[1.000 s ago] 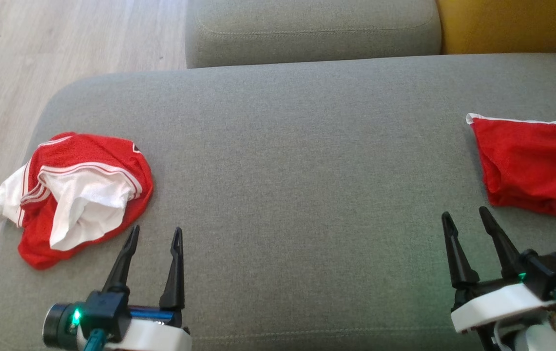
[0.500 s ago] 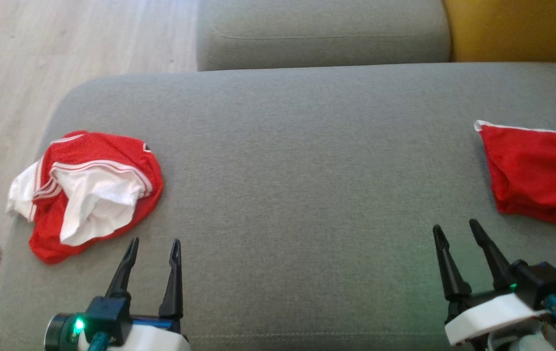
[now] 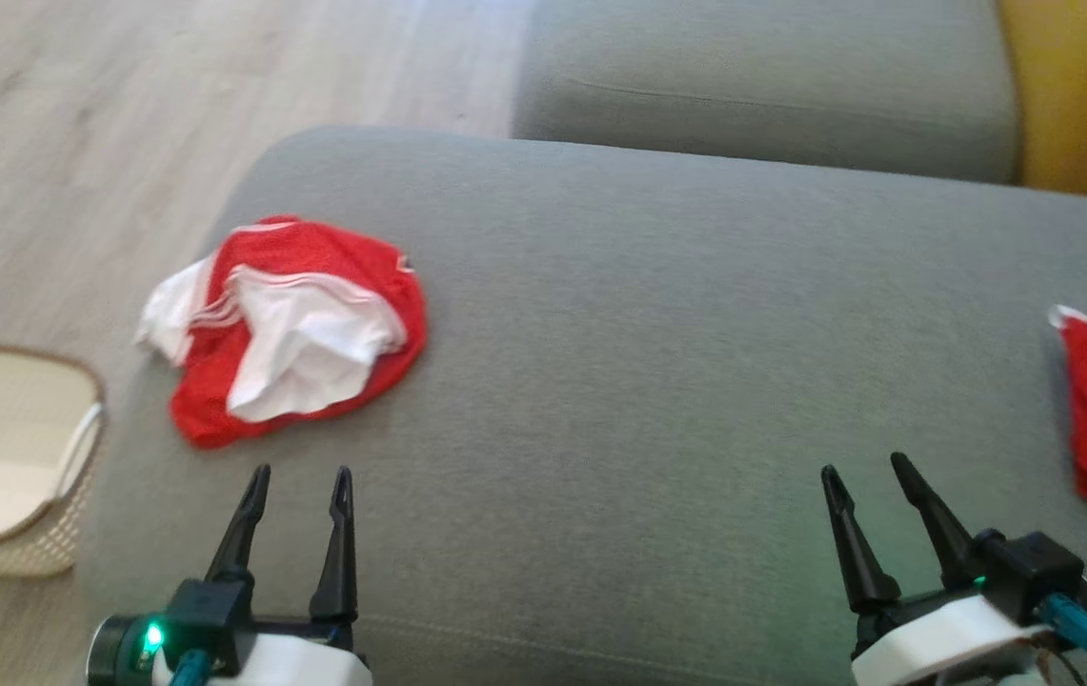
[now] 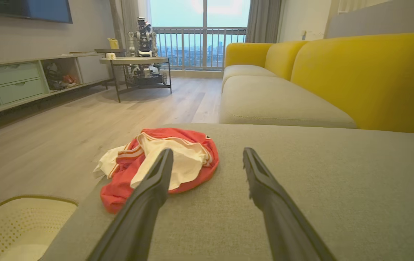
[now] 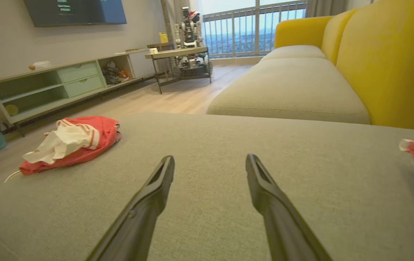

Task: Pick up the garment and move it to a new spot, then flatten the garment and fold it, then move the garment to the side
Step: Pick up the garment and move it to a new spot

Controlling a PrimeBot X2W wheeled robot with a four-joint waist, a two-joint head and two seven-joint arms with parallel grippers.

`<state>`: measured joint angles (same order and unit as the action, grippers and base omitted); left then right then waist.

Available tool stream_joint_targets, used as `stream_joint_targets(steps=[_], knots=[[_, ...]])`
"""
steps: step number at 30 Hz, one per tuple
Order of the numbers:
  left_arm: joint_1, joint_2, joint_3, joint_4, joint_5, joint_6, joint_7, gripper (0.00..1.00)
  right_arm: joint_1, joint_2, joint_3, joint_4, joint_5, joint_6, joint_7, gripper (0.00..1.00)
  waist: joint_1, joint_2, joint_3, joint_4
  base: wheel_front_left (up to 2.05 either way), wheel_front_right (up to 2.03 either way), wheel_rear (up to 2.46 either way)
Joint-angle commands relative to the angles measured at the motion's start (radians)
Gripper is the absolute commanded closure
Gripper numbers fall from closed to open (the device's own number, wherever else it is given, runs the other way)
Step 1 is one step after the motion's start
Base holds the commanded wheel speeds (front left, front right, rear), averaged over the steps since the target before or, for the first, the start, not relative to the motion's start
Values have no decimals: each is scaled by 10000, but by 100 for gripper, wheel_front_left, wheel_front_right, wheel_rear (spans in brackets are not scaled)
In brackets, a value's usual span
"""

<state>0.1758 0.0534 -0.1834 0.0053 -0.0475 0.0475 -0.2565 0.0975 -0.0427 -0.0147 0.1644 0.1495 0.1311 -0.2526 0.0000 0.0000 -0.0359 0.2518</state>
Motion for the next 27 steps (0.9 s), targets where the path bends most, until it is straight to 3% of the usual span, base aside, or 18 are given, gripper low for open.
stream_joint_targets(steps=[1,12,19,27], knots=[[-277,-30,305,-377,-112,106,-53,0,-218,-76,299,-275,47,-4,-91,0,0,0,-54,577,0,0,0],[-119,-31,380,-510,-112,176,-53,0,-138,-76,672,-126,132,-4,-91,0,0,0,15,2321,0,0,0],[-804,-31,637,-687,-660,154,-53,0,-814,-76,691,-166,-258,-4,-91,0,0,0,1024,2648,0,0,0],[-3180,351,1322,-116,-469,-460,-53,0,-1500,-76,685,-73,-1136,-4,-91,0,0,0,2248,2397,0,0,0]])
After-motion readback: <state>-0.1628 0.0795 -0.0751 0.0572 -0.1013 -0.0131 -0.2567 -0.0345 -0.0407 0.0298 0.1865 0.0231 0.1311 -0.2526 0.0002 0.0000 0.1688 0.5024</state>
